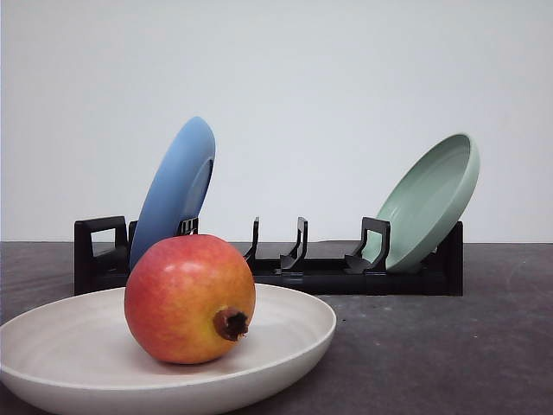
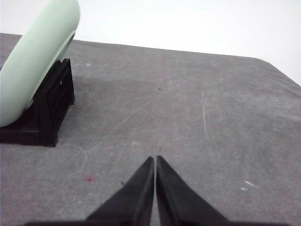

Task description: Place pomegranate in white plate

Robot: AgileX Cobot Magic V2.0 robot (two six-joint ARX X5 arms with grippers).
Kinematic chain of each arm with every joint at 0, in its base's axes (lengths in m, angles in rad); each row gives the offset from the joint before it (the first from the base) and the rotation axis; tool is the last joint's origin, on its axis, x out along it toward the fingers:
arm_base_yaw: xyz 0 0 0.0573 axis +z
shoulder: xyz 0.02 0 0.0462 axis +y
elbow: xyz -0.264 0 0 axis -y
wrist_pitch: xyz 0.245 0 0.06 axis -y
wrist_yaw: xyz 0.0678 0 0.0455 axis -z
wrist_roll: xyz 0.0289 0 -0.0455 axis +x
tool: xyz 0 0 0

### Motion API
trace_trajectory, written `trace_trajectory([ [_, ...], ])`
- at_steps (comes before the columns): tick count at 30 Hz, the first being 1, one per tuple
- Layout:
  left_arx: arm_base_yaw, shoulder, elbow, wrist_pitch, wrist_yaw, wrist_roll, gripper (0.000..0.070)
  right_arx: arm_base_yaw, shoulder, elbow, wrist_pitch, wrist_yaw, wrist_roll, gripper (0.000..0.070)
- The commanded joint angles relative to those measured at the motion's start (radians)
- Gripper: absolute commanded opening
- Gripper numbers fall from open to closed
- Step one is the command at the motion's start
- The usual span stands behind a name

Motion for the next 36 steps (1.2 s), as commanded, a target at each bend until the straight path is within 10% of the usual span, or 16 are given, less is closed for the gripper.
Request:
trace_trajectory([
  [1, 0.002, -0.002, -0.012, 0.001, -0.002, -0.008, 0.0, -0.002, -0.001, -0.004, 0.006, 0.0, 0.011, 0.0],
  [36, 0.002, -0.002, -0.012, 0.001, -0.002, -0.008, 0.0, -0.002, -0.001, -0.004, 0.006, 0.0, 0.011, 0.0],
])
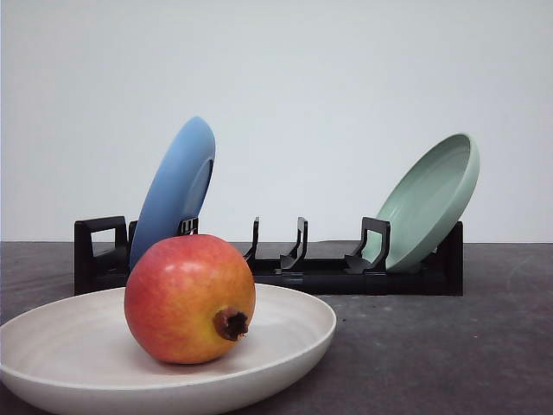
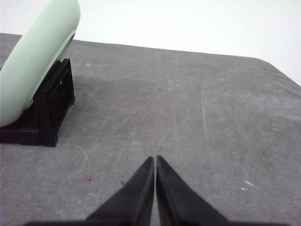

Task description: Place pomegranate in white plate

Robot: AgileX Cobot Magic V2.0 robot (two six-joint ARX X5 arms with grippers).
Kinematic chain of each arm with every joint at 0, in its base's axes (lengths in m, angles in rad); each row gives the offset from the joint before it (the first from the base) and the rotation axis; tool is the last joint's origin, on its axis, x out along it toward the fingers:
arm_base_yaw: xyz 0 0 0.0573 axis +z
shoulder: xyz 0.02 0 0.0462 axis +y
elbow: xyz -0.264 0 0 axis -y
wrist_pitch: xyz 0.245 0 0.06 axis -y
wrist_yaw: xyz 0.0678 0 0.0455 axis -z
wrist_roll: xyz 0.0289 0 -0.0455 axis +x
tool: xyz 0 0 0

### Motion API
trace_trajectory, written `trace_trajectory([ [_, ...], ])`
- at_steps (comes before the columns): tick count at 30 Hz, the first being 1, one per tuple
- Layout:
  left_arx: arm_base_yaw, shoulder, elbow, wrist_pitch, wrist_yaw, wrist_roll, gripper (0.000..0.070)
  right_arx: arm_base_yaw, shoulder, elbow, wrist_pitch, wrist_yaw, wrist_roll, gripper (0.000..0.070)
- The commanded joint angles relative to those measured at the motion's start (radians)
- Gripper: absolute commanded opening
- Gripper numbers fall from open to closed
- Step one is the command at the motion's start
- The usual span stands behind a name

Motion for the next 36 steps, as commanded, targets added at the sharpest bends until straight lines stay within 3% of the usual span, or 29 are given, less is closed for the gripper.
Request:
trace_trajectory([
  [1, 0.002, -0.002, -0.012, 0.001, -0.002, -0.008, 0.0, -0.002, -0.001, -0.004, 0.006, 0.0, 0.011, 0.0],
  [36, 0.002, -0.002, -0.012, 0.001, -0.002, -0.008, 0.0, -0.002, -0.001, -0.004, 0.006, 0.0, 0.011, 0.0],
])
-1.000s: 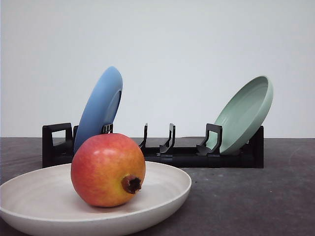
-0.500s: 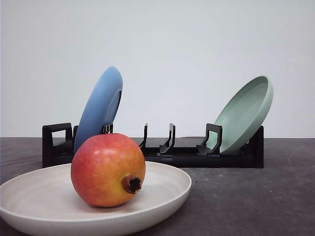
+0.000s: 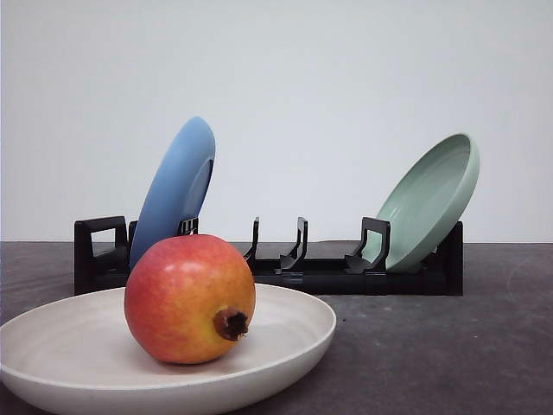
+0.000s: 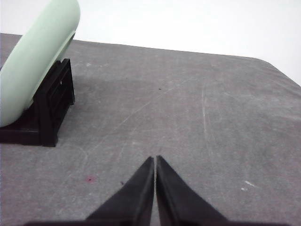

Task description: Place pomegranate in white plate

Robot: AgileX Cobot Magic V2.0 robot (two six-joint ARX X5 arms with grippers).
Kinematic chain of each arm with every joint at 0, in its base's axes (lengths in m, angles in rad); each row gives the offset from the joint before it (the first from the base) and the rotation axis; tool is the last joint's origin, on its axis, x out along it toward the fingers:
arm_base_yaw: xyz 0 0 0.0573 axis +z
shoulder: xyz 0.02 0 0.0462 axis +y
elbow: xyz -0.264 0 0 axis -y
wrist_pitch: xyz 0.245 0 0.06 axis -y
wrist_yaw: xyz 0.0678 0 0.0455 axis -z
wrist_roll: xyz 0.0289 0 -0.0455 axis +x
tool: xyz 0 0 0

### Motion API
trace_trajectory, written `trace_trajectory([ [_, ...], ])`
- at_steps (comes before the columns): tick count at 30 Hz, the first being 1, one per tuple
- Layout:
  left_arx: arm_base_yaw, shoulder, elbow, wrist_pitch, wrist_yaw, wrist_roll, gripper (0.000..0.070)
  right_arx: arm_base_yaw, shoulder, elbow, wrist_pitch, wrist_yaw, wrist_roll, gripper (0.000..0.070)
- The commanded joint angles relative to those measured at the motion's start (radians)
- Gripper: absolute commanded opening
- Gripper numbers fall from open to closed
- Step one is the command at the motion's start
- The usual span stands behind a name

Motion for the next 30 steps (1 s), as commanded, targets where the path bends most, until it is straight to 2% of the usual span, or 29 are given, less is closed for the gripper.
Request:
trace_trajectory([
  [1, 0.002, -0.002, -0.012, 0.001, -0.002, -0.008, 0.0, -0.002, -0.001, -0.004, 0.006, 0.0, 0.011, 0.0],
  [30, 0.002, -0.002, -0.012, 0.001, -0.002, -0.008, 0.0, -0.002, -0.001, -0.004, 0.006, 0.0, 0.011, 0.0],
])
